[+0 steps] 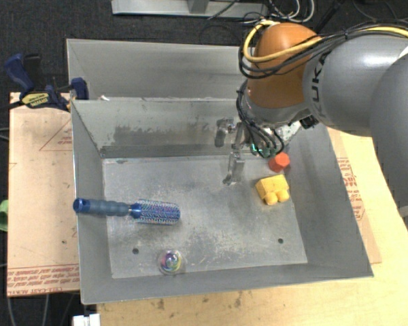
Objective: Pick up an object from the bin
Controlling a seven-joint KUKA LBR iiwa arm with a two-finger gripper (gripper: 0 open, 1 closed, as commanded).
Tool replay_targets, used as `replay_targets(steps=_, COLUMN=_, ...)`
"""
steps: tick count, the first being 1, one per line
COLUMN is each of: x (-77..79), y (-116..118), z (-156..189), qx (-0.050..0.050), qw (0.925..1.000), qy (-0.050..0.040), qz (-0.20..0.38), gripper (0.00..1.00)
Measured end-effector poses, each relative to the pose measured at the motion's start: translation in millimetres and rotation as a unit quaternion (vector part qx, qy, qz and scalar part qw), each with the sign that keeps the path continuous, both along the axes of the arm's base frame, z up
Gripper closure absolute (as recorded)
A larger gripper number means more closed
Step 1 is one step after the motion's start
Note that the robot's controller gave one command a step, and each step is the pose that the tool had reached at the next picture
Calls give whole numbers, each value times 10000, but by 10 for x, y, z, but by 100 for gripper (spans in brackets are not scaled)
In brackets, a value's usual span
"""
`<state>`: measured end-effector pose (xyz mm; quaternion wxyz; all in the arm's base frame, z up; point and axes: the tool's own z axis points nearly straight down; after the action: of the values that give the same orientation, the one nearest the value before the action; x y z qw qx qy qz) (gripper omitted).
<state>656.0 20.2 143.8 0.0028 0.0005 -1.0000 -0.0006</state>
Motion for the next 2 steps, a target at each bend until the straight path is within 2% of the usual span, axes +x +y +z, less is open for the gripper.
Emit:
replay_targets(steps=1, x=-165, y=-917, z=-371, qx=-8, qw=9910, qy=-24, qz=1340, gripper=0)
replay_targets(steps=2, x=-275, y=-1571, z=-749, qx=-5, qw=9917, qy=-28, qz=1286, gripper=0)
